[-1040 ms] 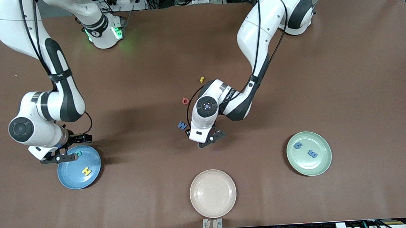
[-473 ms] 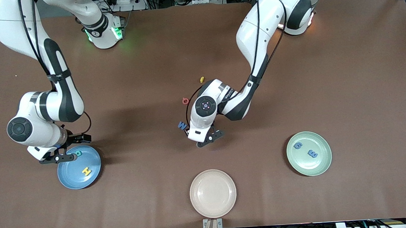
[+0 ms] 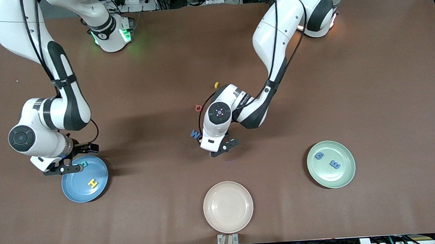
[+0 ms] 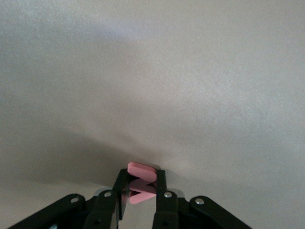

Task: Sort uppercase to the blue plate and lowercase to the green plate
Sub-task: 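Carry the pink M to the green plate while the right gripper withdraws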

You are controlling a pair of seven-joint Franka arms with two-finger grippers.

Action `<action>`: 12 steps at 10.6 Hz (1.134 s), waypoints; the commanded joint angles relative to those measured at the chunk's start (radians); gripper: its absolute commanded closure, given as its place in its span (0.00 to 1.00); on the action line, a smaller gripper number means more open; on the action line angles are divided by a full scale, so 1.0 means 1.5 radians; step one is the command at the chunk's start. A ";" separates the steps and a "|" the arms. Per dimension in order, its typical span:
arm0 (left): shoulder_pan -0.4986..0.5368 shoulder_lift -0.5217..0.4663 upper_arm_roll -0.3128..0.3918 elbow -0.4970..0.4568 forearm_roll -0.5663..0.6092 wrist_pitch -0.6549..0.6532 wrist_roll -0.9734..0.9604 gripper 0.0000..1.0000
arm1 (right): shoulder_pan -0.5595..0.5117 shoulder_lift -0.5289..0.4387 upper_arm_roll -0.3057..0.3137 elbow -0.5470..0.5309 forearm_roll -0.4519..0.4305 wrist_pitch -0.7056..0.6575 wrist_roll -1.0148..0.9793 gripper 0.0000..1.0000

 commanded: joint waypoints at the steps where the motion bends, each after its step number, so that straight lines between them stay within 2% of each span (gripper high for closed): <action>1: 0.018 -0.017 0.010 0.018 -0.018 -0.040 0.024 1.00 | 0.020 -0.010 0.002 -0.013 0.018 0.008 -0.001 0.00; 4: 0.050 -0.114 0.038 0.010 -0.004 -0.131 0.148 1.00 | 0.102 -0.010 0.002 0.009 0.046 0.001 0.001 0.00; 7: 0.117 -0.197 0.036 -0.020 0.016 -0.213 0.281 1.00 | 0.197 0.012 0.004 0.061 0.066 0.005 -0.001 0.00; 10: 0.194 -0.234 0.036 -0.035 0.017 -0.303 0.390 1.00 | 0.275 0.078 0.055 0.133 0.093 0.030 -0.005 0.00; 11: 0.208 -0.240 0.038 -0.050 0.020 -0.309 0.393 1.00 | 0.301 0.095 0.058 0.135 0.092 0.056 -0.009 0.00; 12: 0.227 -0.250 0.036 -0.073 0.060 -0.308 0.396 1.00 | 0.327 0.118 0.059 0.140 0.092 0.080 -0.025 0.00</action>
